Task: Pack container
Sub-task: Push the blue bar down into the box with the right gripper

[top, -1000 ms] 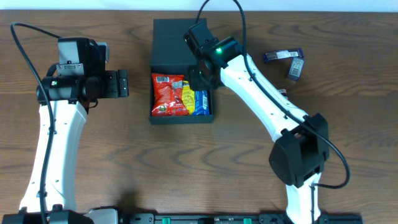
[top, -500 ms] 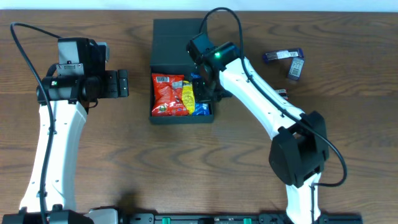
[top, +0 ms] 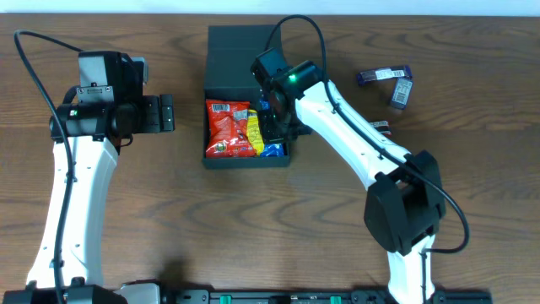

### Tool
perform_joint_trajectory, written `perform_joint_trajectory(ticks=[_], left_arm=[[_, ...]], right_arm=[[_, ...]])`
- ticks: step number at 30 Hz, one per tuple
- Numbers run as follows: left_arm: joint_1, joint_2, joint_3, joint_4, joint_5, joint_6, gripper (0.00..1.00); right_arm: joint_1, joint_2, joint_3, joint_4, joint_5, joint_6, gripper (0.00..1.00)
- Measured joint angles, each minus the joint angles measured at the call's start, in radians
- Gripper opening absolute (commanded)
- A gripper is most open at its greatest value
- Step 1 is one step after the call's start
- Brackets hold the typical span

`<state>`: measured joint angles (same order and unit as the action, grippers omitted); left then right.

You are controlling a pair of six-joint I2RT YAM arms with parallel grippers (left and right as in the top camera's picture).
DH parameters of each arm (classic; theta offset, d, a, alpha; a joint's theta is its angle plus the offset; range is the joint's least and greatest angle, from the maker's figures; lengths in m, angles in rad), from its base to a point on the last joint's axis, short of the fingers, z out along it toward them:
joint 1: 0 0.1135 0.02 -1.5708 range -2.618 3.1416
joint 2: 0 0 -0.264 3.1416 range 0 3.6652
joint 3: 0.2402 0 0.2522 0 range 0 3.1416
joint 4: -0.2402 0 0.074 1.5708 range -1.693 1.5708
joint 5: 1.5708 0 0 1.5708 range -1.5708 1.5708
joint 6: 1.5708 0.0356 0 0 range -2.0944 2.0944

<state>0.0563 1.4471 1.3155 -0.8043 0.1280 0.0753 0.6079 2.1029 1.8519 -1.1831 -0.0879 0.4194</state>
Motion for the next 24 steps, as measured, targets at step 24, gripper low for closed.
perform_joint_trajectory(ticks=[24], left_arm=[[0.0,0.0,0.0,0.0,0.0,0.0,0.96]], right_arm=[[0.02,0.066,0.0,0.022,-0.015,-0.011,0.01]])
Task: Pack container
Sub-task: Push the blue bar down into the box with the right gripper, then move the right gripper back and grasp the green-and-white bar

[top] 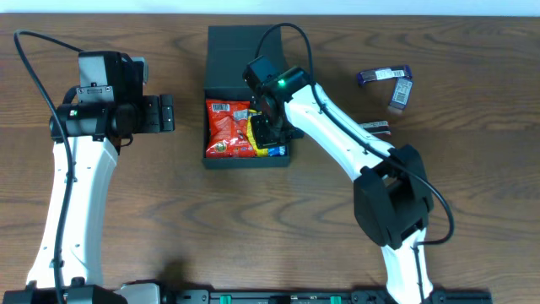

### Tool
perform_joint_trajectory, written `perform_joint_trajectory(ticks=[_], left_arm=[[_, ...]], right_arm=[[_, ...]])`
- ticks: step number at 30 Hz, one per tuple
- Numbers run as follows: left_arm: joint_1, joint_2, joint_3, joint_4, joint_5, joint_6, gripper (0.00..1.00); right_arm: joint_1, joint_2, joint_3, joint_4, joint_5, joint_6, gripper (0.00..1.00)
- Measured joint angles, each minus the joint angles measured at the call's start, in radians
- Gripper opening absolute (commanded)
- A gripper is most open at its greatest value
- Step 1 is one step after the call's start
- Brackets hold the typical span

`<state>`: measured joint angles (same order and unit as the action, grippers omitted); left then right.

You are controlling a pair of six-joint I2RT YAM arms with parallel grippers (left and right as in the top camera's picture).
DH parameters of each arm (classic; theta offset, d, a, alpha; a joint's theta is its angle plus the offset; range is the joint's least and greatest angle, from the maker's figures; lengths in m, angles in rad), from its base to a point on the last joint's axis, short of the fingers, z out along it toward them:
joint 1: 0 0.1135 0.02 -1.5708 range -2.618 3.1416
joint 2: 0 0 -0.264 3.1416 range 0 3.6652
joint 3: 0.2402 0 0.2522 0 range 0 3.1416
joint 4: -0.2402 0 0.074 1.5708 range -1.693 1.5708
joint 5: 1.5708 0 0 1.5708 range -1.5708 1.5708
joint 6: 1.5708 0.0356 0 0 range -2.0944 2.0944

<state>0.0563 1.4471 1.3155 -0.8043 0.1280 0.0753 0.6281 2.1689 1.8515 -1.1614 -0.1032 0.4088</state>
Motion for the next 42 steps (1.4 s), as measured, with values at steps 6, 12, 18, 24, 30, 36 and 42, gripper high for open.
perform_joint_trajectory(ticks=[6,12,18,24,30,36,42], left_arm=[[0.0,0.0,0.0,0.0,0.0,0.0,0.95],[0.0,0.0,0.0,0.0,0.0,0.0,0.95],[0.0,0.0,0.0,0.0,0.0,0.0,0.95],[0.0,0.0,0.0,0.0,0.0,0.0,0.95],[0.0,0.0,0.0,0.0,0.0,0.0,0.95],[0.0,0.0,0.0,0.0,0.0,0.0,0.95],[0.0,0.0,0.0,0.0,0.0,0.0,0.95]], right_arm=[[0.002,0.003,0.0,0.006,-0.002,0.0,0.01],[0.002,0.003,0.01,-0.004,0.005,0.0,0.01],[0.002,-0.001,0.019,-0.033,0.038,0.0,0.01],[0.001,-0.012,0.018,-0.056,0.069,-0.005,0.01],[0.0,-0.019,-0.02,-0.024,0.076,-0.008,0.02],[-0.002,-0.043,-0.067,0.014,0.077,-0.008,0.01],[-0.007,-0.044,-0.048,-0.003,0.078,-0.008,0.01]])
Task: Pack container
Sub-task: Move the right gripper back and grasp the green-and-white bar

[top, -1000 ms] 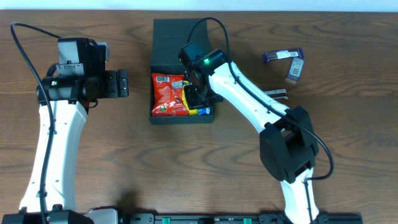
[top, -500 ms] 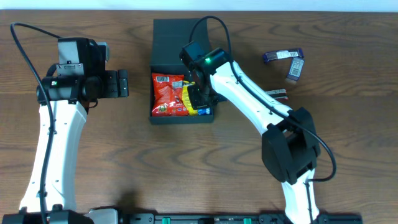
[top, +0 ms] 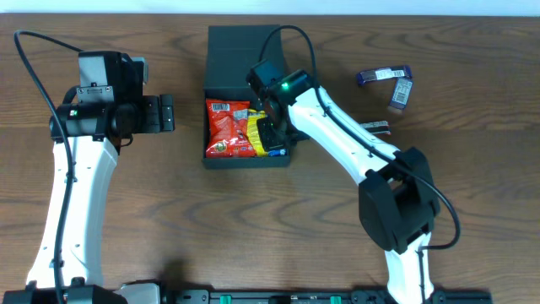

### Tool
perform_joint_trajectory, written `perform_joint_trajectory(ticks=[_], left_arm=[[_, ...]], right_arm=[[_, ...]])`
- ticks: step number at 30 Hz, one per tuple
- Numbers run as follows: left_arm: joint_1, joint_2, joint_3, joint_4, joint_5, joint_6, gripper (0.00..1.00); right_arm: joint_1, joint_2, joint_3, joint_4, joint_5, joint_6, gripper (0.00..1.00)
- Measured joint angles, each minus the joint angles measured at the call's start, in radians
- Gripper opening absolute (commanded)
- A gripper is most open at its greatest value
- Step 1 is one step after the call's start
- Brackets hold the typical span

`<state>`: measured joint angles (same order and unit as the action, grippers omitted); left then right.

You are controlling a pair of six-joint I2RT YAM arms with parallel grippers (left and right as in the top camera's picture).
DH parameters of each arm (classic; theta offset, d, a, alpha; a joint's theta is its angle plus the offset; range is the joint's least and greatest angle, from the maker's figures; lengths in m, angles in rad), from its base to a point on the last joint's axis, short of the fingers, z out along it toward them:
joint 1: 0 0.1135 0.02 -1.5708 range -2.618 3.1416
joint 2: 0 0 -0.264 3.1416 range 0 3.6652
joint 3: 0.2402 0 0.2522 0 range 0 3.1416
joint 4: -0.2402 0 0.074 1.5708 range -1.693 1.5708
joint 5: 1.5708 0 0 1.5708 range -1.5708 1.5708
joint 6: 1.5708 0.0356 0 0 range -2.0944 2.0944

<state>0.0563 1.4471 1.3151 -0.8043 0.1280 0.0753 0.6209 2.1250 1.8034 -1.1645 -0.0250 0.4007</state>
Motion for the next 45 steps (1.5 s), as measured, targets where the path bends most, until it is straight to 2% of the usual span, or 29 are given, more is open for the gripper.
perform_joint_trajectory(ticks=[7,11,16,17,19,21,24,25,38,45], left_arm=[[0.0,0.0,0.0,0.0,0.0,0.0,0.95],[0.0,0.0,0.0,0.0,0.0,0.0,0.95],[0.0,0.0,0.0,0.0,0.0,0.0,0.95],[0.0,0.0,0.0,0.0,0.0,0.0,0.95],[0.0,0.0,0.0,0.0,0.0,0.0,0.95],[0.0,0.0,0.0,0.0,0.0,0.0,0.95],[0.0,0.0,0.0,0.0,0.0,0.0,0.95],[0.0,0.0,0.0,0.0,0.0,0.0,0.95],[0.0,0.0,0.0,0.0,0.0,0.0,0.95],[0.0,0.0,0.0,0.0,0.0,0.0,0.95]], right_arm=[[-0.075,-0.104,0.071,0.001,0.089,0.073,0.07],[-0.233,-0.171,0.1,-0.017,0.133,0.227,0.07],[-0.418,-0.15,0.098,-0.076,0.146,0.456,0.08],[-0.441,-0.141,0.094,-0.095,0.145,0.501,0.12],[-0.464,-0.13,0.072,-0.116,0.143,0.58,0.32],[-0.473,-0.117,0.037,-0.122,0.131,0.647,0.4],[-0.473,-0.093,-0.029,-0.098,0.1,0.746,0.62],[-0.473,-0.087,-0.046,-0.086,0.093,0.769,0.64],[-0.477,-0.058,-0.319,0.254,0.058,0.956,0.66],[-0.478,-0.058,-0.342,0.365,0.059,0.982,0.64]])
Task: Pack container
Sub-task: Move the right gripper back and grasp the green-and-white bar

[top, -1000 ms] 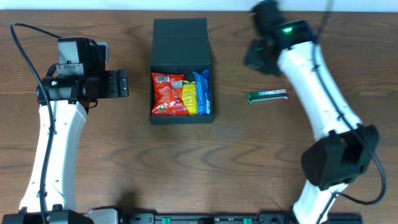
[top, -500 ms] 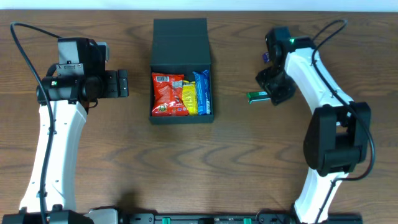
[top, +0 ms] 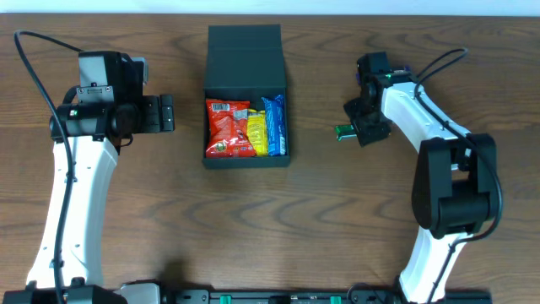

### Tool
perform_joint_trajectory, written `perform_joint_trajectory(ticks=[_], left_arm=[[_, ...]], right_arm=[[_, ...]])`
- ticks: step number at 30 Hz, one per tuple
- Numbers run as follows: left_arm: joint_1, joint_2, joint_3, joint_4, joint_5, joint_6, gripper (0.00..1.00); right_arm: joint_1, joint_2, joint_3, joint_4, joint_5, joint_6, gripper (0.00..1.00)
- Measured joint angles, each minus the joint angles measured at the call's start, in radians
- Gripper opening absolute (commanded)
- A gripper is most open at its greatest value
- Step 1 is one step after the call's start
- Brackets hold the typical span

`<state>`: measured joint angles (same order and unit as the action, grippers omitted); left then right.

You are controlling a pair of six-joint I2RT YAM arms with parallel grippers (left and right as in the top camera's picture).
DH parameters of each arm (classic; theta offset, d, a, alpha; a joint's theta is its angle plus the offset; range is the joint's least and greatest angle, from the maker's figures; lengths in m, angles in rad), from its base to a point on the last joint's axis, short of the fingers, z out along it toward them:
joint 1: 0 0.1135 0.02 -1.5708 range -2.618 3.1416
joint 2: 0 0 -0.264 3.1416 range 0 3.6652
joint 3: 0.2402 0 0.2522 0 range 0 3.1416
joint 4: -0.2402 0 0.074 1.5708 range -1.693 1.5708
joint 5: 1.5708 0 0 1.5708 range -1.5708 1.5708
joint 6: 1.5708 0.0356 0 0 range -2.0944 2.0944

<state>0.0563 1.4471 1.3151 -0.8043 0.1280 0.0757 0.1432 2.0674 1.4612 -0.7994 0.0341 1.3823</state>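
The black container [top: 245, 42] stands open at the table's middle, its lid folded back. Inside lie a red snack bag [top: 226, 128], a yellow packet [top: 256, 133] and a blue packet [top: 275, 125], side by side. My right gripper [top: 354, 131] is low over the table to the right of the container, well apart from it. A small green thing [top: 342, 131] shows at its tip; whether the fingers hold it cannot be told. My left gripper [top: 166, 113] hovers left of the container, open and empty.
The right arm [top: 413, 105] covers the spot at the right where loose wrapped snacks lay; only a trace of purple wrapper [top: 360, 76] shows by the wrist. The left arm [top: 72, 186] stands along the table's left side.
My right gripper has left the container's right side and now sits over the table to the right. The blue packet now lies flat and fully visible beside the yellow one.
My right gripper was over the container's right side, where a blue packet showed partly. At the two later moments it stayed down in that corner beside the yellow packet. Now it is out at the right, and the blue packet lies in the container. The left arm never moved.
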Motion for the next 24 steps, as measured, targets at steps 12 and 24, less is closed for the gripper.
perform_joint_trajectory(ticks=[12,24], left_arm=[[0.0,0.0,0.0,0.0,0.0,0.003,0.95],[0.0,0.0,0.0,0.0,0.0,0.004,0.95]], right_arm=[[-0.013,0.028,0.0,0.014,-0.021,0.004,0.6],[-0.016,0.032,0.0,0.026,-0.031,0.0,0.46]])
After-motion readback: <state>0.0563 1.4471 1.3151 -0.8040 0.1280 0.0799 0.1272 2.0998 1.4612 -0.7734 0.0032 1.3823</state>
